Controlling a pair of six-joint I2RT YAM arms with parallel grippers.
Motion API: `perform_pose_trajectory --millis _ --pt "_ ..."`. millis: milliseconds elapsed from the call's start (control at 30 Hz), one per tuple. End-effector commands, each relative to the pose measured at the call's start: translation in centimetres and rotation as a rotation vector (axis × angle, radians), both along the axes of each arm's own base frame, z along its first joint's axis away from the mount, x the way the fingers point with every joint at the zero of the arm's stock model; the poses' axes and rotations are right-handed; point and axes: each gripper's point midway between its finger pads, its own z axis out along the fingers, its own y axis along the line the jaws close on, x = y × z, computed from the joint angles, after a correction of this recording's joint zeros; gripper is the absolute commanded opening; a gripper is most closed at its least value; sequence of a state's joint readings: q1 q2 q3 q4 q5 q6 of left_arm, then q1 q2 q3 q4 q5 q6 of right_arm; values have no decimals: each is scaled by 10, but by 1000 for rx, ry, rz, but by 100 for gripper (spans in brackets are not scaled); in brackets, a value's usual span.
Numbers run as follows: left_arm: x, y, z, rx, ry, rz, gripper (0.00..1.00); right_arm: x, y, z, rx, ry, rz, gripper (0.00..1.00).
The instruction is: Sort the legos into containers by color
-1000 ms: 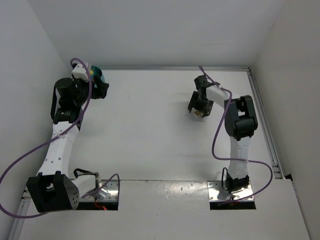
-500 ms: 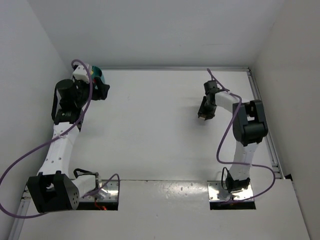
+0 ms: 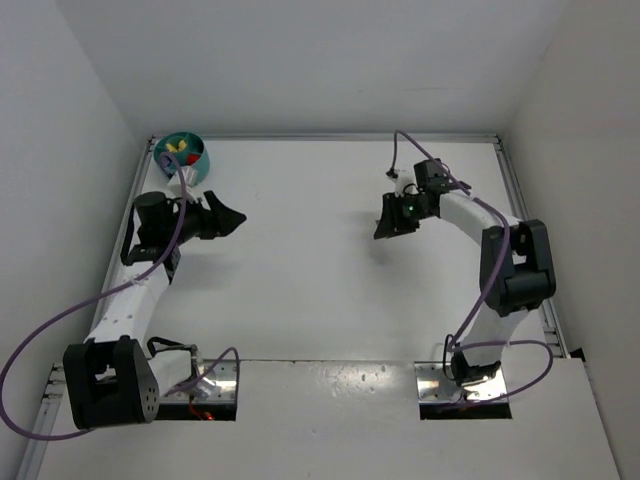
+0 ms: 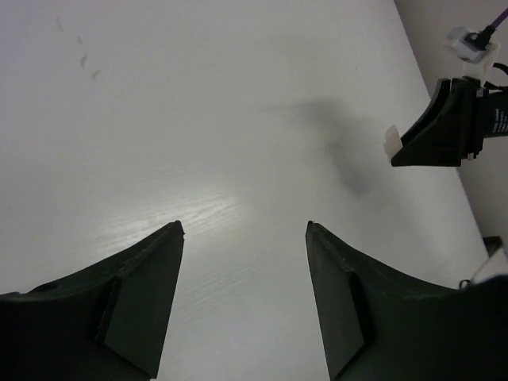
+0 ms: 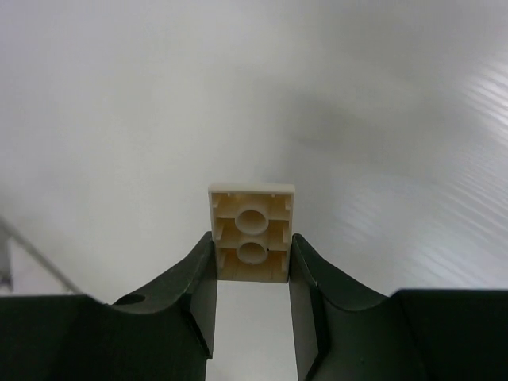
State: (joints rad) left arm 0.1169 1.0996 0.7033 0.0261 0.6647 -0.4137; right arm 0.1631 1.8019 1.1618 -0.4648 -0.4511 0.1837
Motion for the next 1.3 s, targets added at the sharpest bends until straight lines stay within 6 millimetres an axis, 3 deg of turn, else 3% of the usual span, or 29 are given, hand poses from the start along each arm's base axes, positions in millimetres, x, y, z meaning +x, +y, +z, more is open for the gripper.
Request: perform_pose_trajectory --millis 0,133,300,433,567,733,1033,1267 --pt "-7 -24 16 -137 5 -75 67 -27 52 59 287 -170 364 0" --pt "-23 -58 -6 -200 103 -199 64 -54 80 82 423 -175 547 0" --pt "-39 -93 -8 -200 122 -308 64 -73 109 91 377 -261 688 0" --pt "-51 -122 -12 -206 176 -388 69 -73 126 94 305 -324 720 0" --pt "-56 -139 -17 -208 220 -434 69 -72 141 97 255 -365 746 0" --pt "-63 -151 -25 -206 255 -464 70 -79 162 105 216 -411 795 0" --pt "-67 -157 -19 -253 253 -483 70 -86 176 97 147 -425 842 0" --pt "-71 -163 -21 -291 292 -505 70 -82 186 104 117 -463 849 0"
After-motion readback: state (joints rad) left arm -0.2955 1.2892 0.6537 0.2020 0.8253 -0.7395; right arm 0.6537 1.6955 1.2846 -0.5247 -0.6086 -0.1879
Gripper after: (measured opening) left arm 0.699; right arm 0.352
